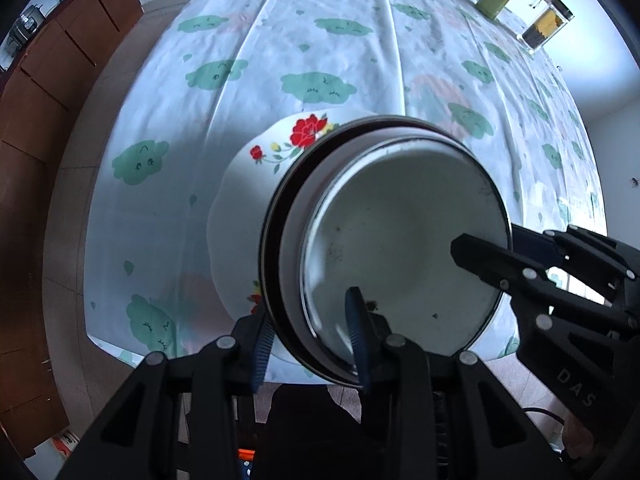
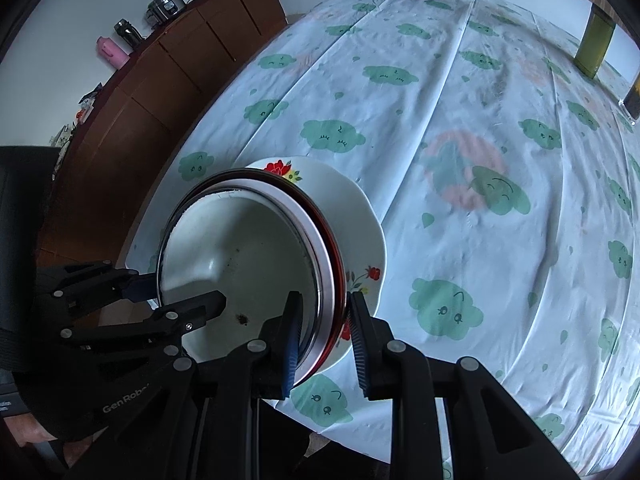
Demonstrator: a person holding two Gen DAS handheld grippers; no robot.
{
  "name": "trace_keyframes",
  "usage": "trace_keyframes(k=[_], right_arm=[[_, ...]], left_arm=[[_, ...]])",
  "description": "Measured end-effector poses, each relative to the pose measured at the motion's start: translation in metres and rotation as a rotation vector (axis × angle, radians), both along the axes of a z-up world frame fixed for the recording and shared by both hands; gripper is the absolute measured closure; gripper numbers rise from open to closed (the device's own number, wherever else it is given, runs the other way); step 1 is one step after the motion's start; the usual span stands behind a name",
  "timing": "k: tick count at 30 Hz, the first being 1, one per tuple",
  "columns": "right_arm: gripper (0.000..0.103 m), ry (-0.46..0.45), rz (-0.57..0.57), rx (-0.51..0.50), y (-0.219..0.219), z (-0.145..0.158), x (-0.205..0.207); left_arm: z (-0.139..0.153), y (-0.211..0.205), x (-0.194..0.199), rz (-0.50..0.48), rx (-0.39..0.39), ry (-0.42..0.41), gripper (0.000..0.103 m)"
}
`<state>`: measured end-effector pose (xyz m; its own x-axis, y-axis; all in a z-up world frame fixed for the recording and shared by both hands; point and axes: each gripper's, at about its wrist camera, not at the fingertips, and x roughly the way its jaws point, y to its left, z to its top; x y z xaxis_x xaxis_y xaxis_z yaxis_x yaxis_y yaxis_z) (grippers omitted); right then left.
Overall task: Organize plates and bowls
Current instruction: 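Lift the stacked bowls and carry them over the red-flower plate, then lower the stacked bowls onto the red-flower plate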
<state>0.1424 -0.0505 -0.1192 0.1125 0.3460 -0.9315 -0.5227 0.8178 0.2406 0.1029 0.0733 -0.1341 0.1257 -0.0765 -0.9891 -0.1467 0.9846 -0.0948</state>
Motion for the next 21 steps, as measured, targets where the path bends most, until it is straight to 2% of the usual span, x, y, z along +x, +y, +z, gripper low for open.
trace_keyframes(k=[21], right_arm=[[0.077,0.012,0.003,0.0,0.008,-0.013,0.004]], left_arm=[[-0.01,0.01,0.006,0.025,-0.006,0.007,0.069]])
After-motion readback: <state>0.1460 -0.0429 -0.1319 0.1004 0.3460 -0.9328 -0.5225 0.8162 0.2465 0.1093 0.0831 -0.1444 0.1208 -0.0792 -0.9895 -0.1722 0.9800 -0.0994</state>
